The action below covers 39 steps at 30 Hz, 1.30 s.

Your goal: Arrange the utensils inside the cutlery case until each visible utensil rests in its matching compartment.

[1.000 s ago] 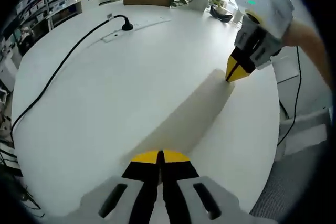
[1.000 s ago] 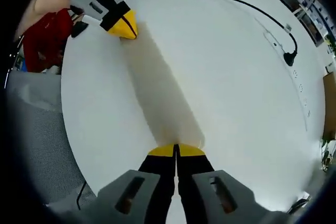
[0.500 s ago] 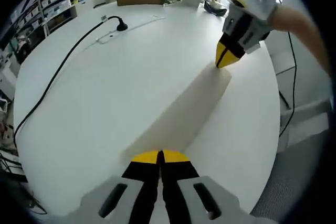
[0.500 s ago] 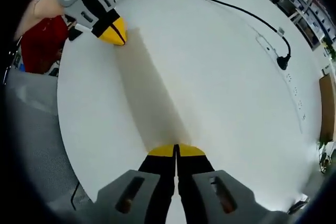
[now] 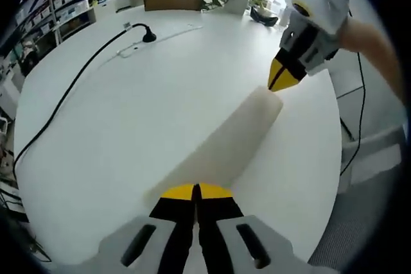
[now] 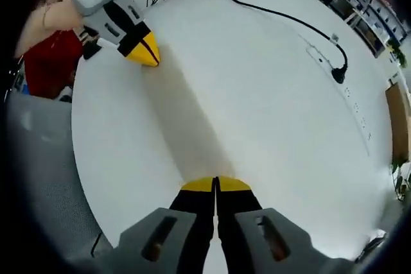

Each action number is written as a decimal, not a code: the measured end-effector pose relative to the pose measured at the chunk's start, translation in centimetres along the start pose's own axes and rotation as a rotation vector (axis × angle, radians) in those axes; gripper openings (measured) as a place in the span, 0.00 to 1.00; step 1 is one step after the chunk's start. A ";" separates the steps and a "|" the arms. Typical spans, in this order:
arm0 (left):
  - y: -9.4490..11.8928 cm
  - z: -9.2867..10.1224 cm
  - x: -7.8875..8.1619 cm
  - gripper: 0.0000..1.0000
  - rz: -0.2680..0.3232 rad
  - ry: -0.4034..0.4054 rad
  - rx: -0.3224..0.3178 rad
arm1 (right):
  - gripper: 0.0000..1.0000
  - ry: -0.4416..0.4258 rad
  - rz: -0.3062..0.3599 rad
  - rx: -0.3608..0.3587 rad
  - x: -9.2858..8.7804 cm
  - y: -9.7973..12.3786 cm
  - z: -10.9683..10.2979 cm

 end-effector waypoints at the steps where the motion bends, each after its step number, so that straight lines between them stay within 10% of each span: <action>1: 0.0 0.0 0.0 0.00 -0.001 -0.004 0.002 | 0.00 -0.001 -0.020 0.005 -0.2 -0.2 -0.2; 17: 0.1 0.5 0.0 0.00 0.010 0.004 0.005 | 0.00 -0.045 -0.130 0.036 -1.1 -1.4 -0.4; 22: 0.1 0.5 0.4 0.01 0.008 -0.092 0.002 | 0.00 0.072 -0.107 0.032 -1.2 -1.3 -0.6; 25: 1.0 -0.9 0.0 0.35 0.048 -0.309 0.119 | 0.41 0.107 0.069 -0.056 0.2 -0.4 -0.3; 27: 1.0 -0.8 -0.6 0.65 0.072 -0.364 0.096 | 0.41 0.248 0.094 -0.088 0.1 -0.5 -0.7; 39: -2.4 -0.7 -0.8 0.71 0.043 -0.452 0.045 | 0.48 0.343 0.095 -0.039 0.7 -3.1 0.4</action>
Point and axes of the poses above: the point that each gripper's makers call its tool centre point, and the gripper's own axes: y roughly backward along the fingers, z roughly to its right, x roughly out of its top, the point moved 1 cm from there along y, roughly backward along the fingers, and after that the axes turned 12 degrees about -z, right-handed, at the moved point
